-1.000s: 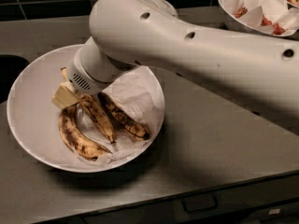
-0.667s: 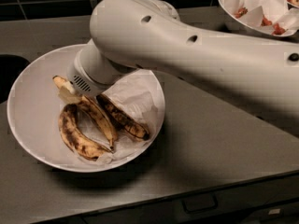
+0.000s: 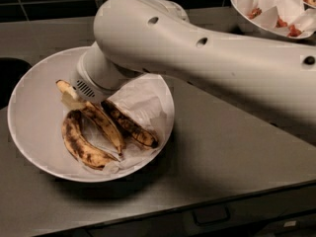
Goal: Pick banana from white bowl
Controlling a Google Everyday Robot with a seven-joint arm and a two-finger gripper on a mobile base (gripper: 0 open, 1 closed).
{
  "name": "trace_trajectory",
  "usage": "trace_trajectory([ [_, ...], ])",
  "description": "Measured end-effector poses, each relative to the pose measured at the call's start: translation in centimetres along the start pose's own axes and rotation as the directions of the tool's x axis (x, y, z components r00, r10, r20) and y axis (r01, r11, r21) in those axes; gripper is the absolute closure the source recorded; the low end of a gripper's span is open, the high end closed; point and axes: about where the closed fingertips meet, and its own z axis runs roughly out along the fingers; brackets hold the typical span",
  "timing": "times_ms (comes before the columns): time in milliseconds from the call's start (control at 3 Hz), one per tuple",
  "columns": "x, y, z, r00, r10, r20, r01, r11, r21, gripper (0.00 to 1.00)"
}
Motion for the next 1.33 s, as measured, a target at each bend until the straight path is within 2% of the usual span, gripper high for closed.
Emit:
trace_trajectory([
  [333, -0.6, 0.0, -1.4, 1.000, -0.015, 0.026, 0.014, 0.9998, 0.016, 1.00],
  [1000, -2.5, -0.6, -7.0, 0.992, -0.064, 0.108, 0.055, 0.9949, 0.085, 1.00],
  [1333, -4.5, -0.7, -10.3, 0.977, -0.117, 0.176, 0.101, 0.9900, 0.099, 1.00],
])
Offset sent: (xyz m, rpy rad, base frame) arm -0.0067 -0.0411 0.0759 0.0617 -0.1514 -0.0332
